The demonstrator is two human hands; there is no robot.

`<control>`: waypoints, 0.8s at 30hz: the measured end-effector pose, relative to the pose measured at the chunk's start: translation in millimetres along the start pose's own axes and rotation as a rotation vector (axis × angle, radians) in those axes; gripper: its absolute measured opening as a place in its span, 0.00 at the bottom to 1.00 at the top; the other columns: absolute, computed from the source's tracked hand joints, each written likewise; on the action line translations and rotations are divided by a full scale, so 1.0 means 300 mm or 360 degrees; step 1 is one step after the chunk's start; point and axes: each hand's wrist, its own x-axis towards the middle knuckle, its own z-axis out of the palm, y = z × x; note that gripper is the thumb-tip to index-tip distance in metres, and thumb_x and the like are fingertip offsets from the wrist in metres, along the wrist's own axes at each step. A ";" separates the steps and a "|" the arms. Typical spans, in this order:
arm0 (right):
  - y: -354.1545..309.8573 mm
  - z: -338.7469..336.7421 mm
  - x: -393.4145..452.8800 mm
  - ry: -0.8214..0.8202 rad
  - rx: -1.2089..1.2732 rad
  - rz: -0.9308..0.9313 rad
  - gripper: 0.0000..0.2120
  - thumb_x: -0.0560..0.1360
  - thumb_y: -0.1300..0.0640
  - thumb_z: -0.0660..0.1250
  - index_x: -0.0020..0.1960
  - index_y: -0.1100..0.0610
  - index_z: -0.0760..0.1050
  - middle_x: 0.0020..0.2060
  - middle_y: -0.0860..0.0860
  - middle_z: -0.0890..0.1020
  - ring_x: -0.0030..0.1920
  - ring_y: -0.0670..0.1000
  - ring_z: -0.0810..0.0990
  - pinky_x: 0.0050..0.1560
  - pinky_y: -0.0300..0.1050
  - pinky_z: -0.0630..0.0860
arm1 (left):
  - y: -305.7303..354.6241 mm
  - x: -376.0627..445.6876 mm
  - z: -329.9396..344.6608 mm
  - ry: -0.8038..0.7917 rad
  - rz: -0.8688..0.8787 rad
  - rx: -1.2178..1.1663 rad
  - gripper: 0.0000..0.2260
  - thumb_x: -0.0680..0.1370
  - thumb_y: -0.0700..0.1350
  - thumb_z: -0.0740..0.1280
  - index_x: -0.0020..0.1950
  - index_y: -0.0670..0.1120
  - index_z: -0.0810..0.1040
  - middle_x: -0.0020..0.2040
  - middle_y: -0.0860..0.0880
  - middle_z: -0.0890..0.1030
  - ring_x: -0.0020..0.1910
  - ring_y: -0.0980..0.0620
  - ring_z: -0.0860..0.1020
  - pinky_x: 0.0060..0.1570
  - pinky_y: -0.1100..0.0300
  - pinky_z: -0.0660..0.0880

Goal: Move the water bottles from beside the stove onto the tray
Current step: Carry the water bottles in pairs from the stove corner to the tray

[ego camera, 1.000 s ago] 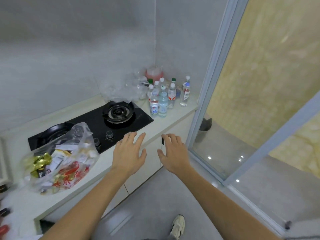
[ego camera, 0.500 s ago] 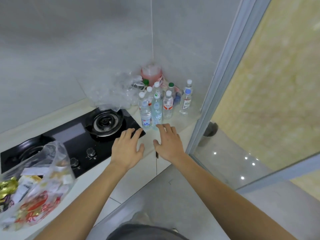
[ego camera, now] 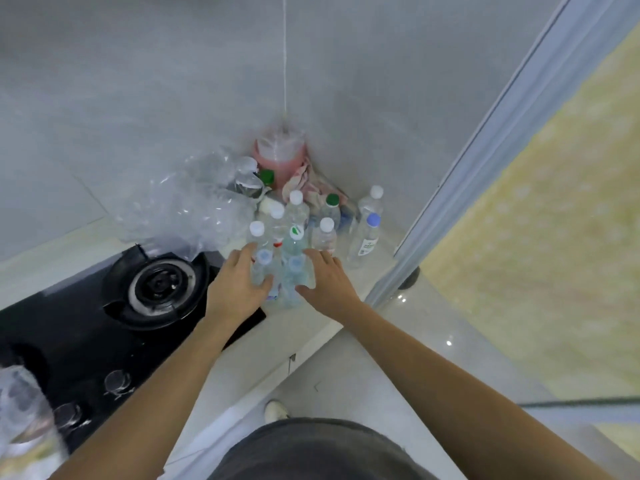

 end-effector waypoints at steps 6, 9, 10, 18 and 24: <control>0.040 0.084 0.123 -0.0209 0.0157 0.0092 0.31 0.73 0.54 0.79 0.71 0.55 0.70 0.67 0.55 0.76 0.66 0.60 0.75 0.60 0.46 0.69 | -0.089 0.108 0.069 -0.0324 -0.0132 -0.0164 0.27 0.74 0.54 0.76 0.71 0.56 0.71 0.63 0.52 0.77 0.60 0.47 0.80 0.58 0.46 0.79; 0.060 0.119 0.154 -0.0249 0.0216 0.0098 0.29 0.71 0.54 0.80 0.66 0.54 0.71 0.62 0.53 0.79 0.62 0.58 0.78 0.56 0.46 0.71 | -0.123 0.112 0.119 -0.0358 -0.0181 -0.0309 0.30 0.73 0.50 0.78 0.73 0.56 0.71 0.65 0.53 0.77 0.63 0.49 0.78 0.62 0.48 0.77; 0.066 0.124 0.163 -0.0256 0.0244 0.0107 0.29 0.70 0.54 0.81 0.66 0.53 0.72 0.61 0.52 0.80 0.61 0.57 0.79 0.57 0.47 0.73 | -0.133 0.116 0.135 -0.0345 -0.0196 -0.0333 0.32 0.73 0.48 0.79 0.74 0.55 0.71 0.67 0.53 0.77 0.64 0.49 0.78 0.62 0.49 0.77; 0.129 0.148 0.194 -0.0304 0.0336 0.0124 0.34 0.66 0.52 0.84 0.66 0.49 0.71 0.57 0.46 0.83 0.58 0.55 0.83 0.59 0.50 0.78 | -0.170 0.145 0.201 -0.0325 -0.0283 -0.0576 0.35 0.70 0.41 0.83 0.64 0.69 0.69 0.66 0.57 0.79 0.67 0.53 0.77 0.69 0.51 0.74; 0.150 0.147 0.205 -0.0312 0.0387 0.0095 0.35 0.66 0.51 0.83 0.68 0.47 0.70 0.59 0.47 0.83 0.59 0.55 0.82 0.61 0.53 0.79 | -0.210 0.140 0.196 -0.0301 -0.0335 -0.0725 0.32 0.66 0.51 0.85 0.65 0.69 0.77 0.62 0.63 0.84 0.63 0.60 0.81 0.64 0.55 0.78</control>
